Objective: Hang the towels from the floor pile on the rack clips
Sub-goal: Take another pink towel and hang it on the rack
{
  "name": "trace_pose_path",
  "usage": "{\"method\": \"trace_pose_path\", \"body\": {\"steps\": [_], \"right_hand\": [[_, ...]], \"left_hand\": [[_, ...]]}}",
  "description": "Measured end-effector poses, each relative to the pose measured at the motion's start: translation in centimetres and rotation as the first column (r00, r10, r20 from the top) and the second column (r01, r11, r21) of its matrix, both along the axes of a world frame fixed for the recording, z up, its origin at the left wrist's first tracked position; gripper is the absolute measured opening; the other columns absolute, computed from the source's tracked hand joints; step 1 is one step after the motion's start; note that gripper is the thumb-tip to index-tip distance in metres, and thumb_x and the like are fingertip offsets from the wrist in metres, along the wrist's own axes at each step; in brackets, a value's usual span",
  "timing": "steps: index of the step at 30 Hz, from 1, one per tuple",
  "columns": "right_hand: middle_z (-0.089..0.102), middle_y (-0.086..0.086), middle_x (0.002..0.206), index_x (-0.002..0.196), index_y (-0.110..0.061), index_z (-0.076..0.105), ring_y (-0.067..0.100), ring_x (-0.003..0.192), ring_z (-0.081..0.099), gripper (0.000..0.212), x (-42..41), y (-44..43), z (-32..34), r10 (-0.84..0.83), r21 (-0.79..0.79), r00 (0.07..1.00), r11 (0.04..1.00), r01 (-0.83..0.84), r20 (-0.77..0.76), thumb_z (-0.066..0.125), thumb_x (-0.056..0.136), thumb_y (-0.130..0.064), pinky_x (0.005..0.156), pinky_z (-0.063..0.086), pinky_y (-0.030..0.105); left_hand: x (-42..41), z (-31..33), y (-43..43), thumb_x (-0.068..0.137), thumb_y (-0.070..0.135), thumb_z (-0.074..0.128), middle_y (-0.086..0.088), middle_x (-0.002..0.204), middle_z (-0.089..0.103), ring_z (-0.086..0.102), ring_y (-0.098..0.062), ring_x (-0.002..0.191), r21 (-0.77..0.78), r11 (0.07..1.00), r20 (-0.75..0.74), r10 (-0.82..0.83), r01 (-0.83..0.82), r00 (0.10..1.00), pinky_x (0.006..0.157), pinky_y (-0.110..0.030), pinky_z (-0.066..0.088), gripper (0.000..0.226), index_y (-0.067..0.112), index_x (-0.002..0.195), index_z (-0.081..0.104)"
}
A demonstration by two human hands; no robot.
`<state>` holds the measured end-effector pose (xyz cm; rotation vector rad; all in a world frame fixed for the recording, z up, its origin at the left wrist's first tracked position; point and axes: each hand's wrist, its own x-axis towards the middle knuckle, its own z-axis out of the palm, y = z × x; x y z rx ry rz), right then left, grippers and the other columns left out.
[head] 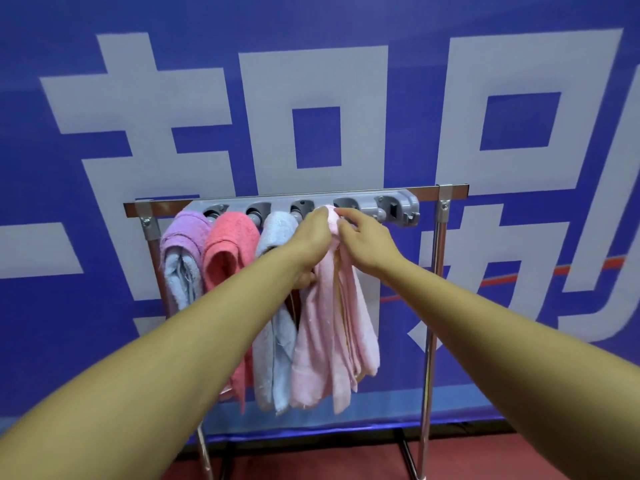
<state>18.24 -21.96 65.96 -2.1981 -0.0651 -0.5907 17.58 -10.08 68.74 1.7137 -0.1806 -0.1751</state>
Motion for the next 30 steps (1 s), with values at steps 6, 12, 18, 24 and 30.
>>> {"method": "trace_pose_path", "body": {"steps": [6,12,18,24,30], "right_hand": [[0.060,-0.005,0.140,0.149,-0.038,0.045,0.017,0.125,0.056,0.045,-0.7,-0.9,0.6,0.055,-0.017,0.997,0.998,-0.056,-0.063,0.037,0.105,-0.035,0.105,0.045,0.038],[0.050,-0.005,0.153,0.156,-0.031,0.036,0.016,0.139,0.047,0.048,-0.6,-0.5,-0.7,0.119,0.043,0.992,0.992,-0.118,-0.029,0.036,0.108,-0.031,0.108,0.035,0.027],[0.047,-0.005,0.155,0.157,-0.032,0.031,0.017,0.140,0.046,0.050,-0.6,0.0,-1.6,0.142,0.119,0.990,0.983,-0.140,-0.008,0.037,0.107,-0.035,0.114,0.037,0.033],[0.042,0.000,0.158,0.160,-0.031,0.024,0.022,0.142,0.045,0.058,-1.5,-0.1,-1.3,0.156,0.109,0.982,0.983,-0.145,-0.104,0.042,0.105,-0.042,0.116,0.037,0.039],[0.037,-0.002,0.161,0.160,-0.031,0.022,0.019,0.142,0.044,0.060,-1.8,0.7,-1.3,0.217,0.309,0.971,0.934,-0.178,-0.097,0.043,0.105,-0.044,0.119,0.036,0.041]], "left_hand": [[1.0,-1.8,-1.2,0.102,0.062,0.026,-0.009,0.079,0.076,0.073,-0.022,0.069,-0.480,0.873,-0.075,-0.144,0.091,0.987,0.068,-0.031,0.054,0.067,0.012,0.100,0.069],[1.7,-2.7,-0.4,0.106,0.055,0.029,-0.009,0.116,0.073,0.071,-0.022,0.104,-0.238,0.970,0.120,-0.020,0.049,0.993,0.076,-0.030,0.059,0.055,0.018,0.135,0.058],[1.9,-4.4,-0.6,0.097,0.056,0.038,0.008,0.151,0.045,0.049,-0.011,0.133,-0.174,0.985,0.299,0.035,0.019,0.954,0.118,-0.037,0.036,0.065,0.033,0.157,0.028],[1.6,-4.9,-1.0,0.100,0.050,0.039,0.001,0.154,0.042,0.050,-0.012,0.130,-0.261,0.965,0.275,0.042,0.032,0.961,0.111,-0.030,0.040,0.064,0.028,0.158,0.026],[-0.4,-3.8,-0.4,0.105,0.056,0.030,-0.015,0.124,0.070,0.068,-0.025,0.114,-0.404,0.912,0.049,-0.048,0.064,0.998,0.089,-0.031,0.058,0.057,0.018,0.137,0.059]]}}
